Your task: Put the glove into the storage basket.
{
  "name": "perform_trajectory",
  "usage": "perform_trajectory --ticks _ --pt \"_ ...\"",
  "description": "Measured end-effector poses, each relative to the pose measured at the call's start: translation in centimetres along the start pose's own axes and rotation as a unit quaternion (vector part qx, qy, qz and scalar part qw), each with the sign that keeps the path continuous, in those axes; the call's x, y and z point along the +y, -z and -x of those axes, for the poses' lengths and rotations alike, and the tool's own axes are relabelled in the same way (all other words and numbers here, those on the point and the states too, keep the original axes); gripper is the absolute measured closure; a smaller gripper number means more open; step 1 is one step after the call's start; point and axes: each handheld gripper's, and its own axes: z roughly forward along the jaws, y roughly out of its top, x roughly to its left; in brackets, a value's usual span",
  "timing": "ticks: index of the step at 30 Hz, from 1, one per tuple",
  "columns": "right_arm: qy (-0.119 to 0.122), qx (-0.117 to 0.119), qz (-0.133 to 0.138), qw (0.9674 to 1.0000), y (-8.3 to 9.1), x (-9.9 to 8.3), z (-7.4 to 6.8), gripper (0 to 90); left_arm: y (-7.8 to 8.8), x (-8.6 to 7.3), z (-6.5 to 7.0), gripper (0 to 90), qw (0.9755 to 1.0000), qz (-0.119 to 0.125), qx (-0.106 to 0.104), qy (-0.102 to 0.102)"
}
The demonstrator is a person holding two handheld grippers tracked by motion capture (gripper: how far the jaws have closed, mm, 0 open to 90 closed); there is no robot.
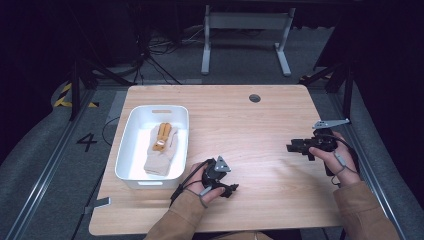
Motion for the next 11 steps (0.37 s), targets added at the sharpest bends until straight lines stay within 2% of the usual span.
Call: perform_trajectory --ticks 8,11 --pt "-0.001 0.0 0.001 1.0 -0.01 0.0 0.0 56.3 0.27 0.13 0.07 27.2 0.9999 0.007 0.002 0.008" --pt "-0.001 -0.001 0.002 1.0 0.03 0.02 0.02 56.3 0.55 0.28 0.12 27.2 0.9998 0.007 -0.002 0.017"
